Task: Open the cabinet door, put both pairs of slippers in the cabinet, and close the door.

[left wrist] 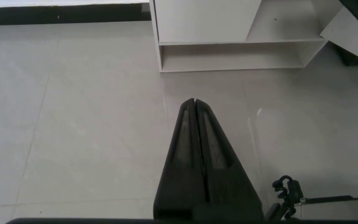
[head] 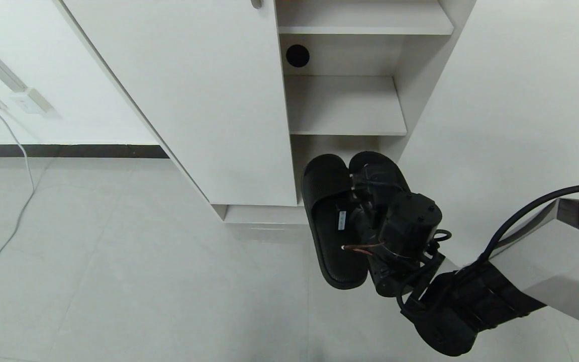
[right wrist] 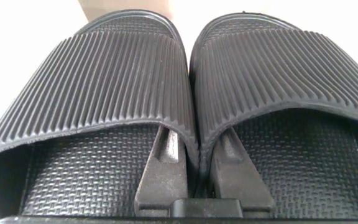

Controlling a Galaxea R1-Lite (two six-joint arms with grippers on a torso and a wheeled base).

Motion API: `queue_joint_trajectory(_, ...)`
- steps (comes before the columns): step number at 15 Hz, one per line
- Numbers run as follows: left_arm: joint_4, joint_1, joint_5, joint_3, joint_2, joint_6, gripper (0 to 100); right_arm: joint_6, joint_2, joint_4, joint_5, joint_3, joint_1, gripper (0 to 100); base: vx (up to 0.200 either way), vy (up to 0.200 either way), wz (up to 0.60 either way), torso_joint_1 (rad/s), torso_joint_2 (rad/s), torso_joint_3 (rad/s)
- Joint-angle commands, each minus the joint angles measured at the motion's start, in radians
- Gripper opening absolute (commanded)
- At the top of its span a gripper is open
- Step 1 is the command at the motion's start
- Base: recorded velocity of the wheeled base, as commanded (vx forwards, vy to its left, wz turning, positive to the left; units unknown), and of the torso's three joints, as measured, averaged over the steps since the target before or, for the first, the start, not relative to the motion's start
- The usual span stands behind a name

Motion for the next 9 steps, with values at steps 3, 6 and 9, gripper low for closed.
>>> queue_joint_trajectory(3,0.000,0.000,0.000,0.000,0.001,0.000,0,-0.008,-0.011,-0.006,0.000,0.001,0.008,0,0.000,0.000,0.00,0.000,0.00,0.000)
queue_joint_trajectory(6,0.000,0.000,0.000,0.000,0.001,0.000,0,-0.009,-0.010,-0.004,-0.001,0.001,0.006,0,0.200,0.000,0.00,0.002,0.00,0.002)
queue_joint_trajectory(9,0.000,0.000,0.000,0.000,0.001,0.000,0,-0.009,-0.010,-0.004,-0.001,0.003,0.005,0,0.200,0.000,0.00,-0.002,0.00,0.004)
